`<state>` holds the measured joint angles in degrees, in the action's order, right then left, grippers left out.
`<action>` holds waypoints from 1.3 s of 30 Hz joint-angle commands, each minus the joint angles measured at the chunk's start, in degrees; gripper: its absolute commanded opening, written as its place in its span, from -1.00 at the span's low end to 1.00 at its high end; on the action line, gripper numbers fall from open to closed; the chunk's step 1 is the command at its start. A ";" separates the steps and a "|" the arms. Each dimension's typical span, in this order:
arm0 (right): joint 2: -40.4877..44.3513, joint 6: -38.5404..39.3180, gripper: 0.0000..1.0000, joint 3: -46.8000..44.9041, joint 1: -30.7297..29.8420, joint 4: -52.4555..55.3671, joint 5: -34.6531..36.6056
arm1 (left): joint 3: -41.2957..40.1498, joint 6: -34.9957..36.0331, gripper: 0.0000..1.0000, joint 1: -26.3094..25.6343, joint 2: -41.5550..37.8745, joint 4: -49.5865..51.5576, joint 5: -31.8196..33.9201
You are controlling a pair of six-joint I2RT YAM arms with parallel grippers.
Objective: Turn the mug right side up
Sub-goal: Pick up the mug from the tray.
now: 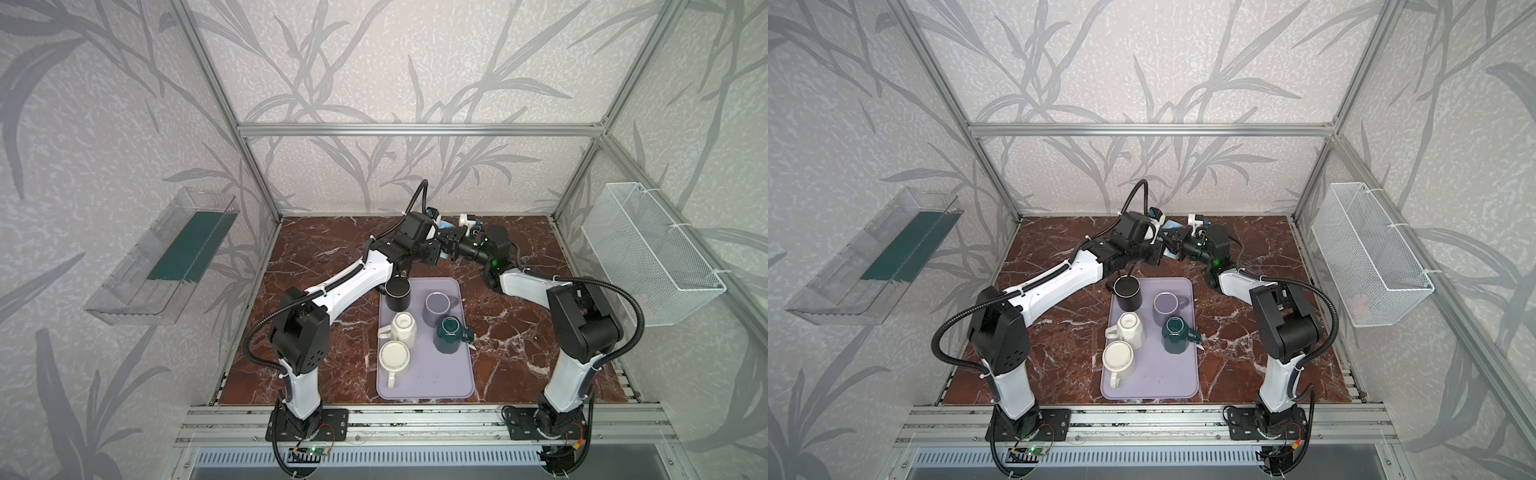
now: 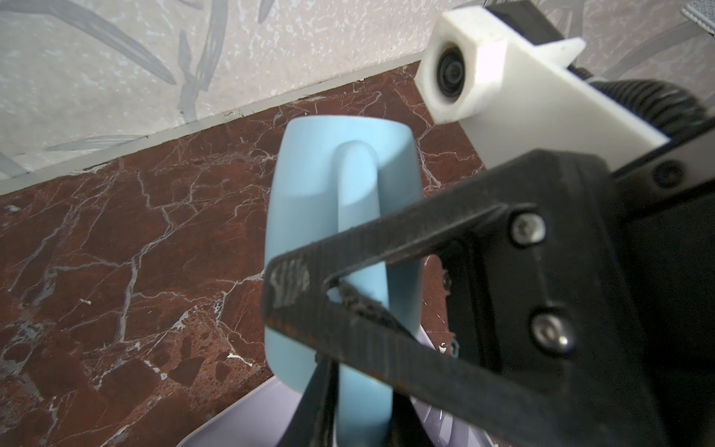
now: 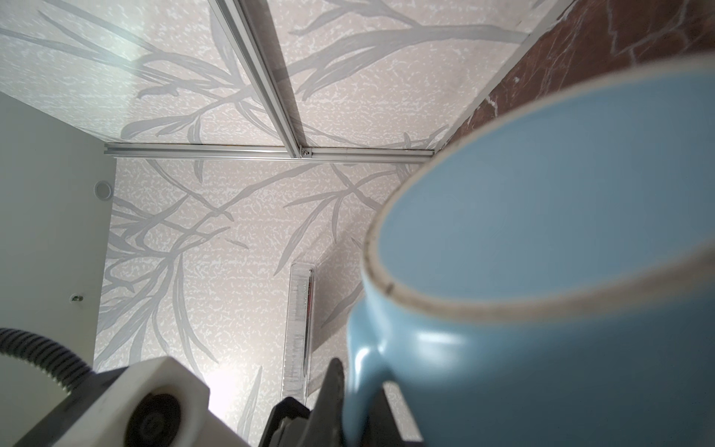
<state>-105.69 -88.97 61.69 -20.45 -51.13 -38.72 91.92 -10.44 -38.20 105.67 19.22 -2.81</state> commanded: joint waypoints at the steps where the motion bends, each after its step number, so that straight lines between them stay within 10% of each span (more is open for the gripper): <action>1: 1.96 0.25 -1.00 -0.40 -1.08 -6.19 -1.10 | 1.42 2.17 -0.63 -0.20 0.21 -1.95 1.56; 22: 1.62 2.97 -1.00 -0.27 -1.70 -1.58 -0.92 | -5.19 10.44 -1.00 1.23 -7.52 -7.43 -1.15; 39: -2.25 1.84 -0.46 -1.44 -0.87 -4.41 0.40 | -5.93 13.06 -1.00 3.34 -4.48 -9.23 -4.04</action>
<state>-106.32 -86.96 60.69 -21.69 -52.56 -38.39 85.36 0.49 -35.40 101.65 15.38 -5.69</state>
